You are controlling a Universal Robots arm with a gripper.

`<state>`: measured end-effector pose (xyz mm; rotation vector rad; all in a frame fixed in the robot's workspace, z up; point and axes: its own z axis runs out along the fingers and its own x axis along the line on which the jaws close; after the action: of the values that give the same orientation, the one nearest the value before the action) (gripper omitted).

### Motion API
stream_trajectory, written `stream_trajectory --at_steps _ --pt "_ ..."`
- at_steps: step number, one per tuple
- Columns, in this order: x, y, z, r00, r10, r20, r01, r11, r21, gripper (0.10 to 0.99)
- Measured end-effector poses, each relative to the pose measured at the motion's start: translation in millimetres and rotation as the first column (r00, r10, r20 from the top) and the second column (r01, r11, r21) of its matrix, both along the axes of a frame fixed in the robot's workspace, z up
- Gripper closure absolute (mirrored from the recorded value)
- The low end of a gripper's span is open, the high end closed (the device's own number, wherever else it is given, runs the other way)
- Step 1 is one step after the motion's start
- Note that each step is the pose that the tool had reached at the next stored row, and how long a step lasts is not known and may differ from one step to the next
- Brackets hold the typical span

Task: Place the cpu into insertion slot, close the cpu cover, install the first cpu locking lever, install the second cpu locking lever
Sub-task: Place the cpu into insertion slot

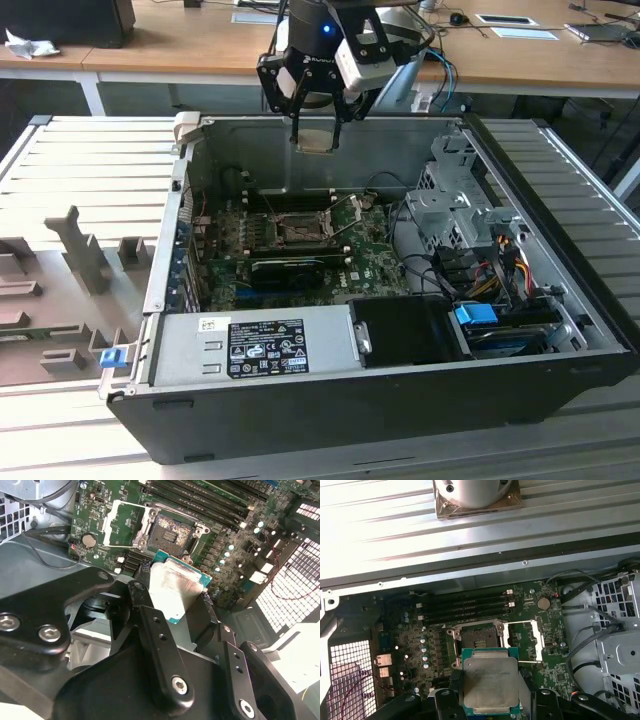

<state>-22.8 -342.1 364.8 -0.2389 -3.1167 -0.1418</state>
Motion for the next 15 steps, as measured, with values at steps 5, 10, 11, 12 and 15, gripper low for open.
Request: stream_trajectory --at_steps 5,10,11,12,15 --pt "0.0 0.0 0.0 0.9999 -0.011 0.0 0.011 0.9999 0.0 0.557" --pt "0.0 0.0 -0.1 0.9998 -0.021 0.0 0.021 0.9998 0.0 0.557" --pt "0.0 0.0 0.0 0.9997 -0.022 0.0 0.022 0.9997 0.0 0.557" --pt "0.0 0.0 0.0 0.9997 -0.024 0.0 0.024 0.9997 0.0 0.557" --pt "0.0 0.0 -0.1 0.9996 -0.028 0.0 0.028 0.9996 0.0 0.557"
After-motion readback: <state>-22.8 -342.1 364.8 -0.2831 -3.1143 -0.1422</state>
